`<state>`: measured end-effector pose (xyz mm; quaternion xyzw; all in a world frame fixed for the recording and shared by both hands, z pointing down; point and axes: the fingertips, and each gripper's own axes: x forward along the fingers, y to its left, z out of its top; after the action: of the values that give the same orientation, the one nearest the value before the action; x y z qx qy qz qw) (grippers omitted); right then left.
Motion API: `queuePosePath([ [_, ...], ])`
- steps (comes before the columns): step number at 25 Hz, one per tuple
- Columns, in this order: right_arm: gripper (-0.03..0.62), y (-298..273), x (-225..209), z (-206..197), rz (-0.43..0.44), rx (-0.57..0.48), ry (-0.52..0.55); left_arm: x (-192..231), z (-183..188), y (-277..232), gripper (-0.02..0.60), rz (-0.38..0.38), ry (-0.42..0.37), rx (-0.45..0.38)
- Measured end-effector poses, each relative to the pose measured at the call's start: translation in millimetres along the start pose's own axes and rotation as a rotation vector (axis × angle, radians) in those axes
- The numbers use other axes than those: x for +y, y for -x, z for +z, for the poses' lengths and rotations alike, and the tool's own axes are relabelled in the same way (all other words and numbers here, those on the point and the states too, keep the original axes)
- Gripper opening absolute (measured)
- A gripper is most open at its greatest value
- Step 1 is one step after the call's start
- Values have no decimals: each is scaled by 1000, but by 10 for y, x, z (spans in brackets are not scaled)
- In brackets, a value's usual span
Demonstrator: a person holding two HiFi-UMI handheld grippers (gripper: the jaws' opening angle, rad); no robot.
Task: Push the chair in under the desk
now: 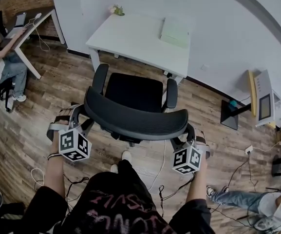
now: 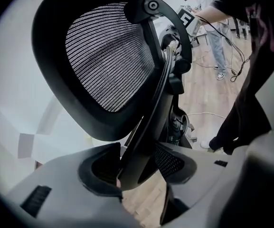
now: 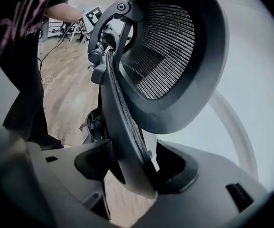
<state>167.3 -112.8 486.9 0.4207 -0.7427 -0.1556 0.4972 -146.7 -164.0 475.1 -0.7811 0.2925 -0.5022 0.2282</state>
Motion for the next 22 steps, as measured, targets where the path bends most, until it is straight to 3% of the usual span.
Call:
queuePosePath([
  [22, 271, 85, -7, -168, -24, -12, 25, -229, 145, 130, 235, -6, -2, 25],
])
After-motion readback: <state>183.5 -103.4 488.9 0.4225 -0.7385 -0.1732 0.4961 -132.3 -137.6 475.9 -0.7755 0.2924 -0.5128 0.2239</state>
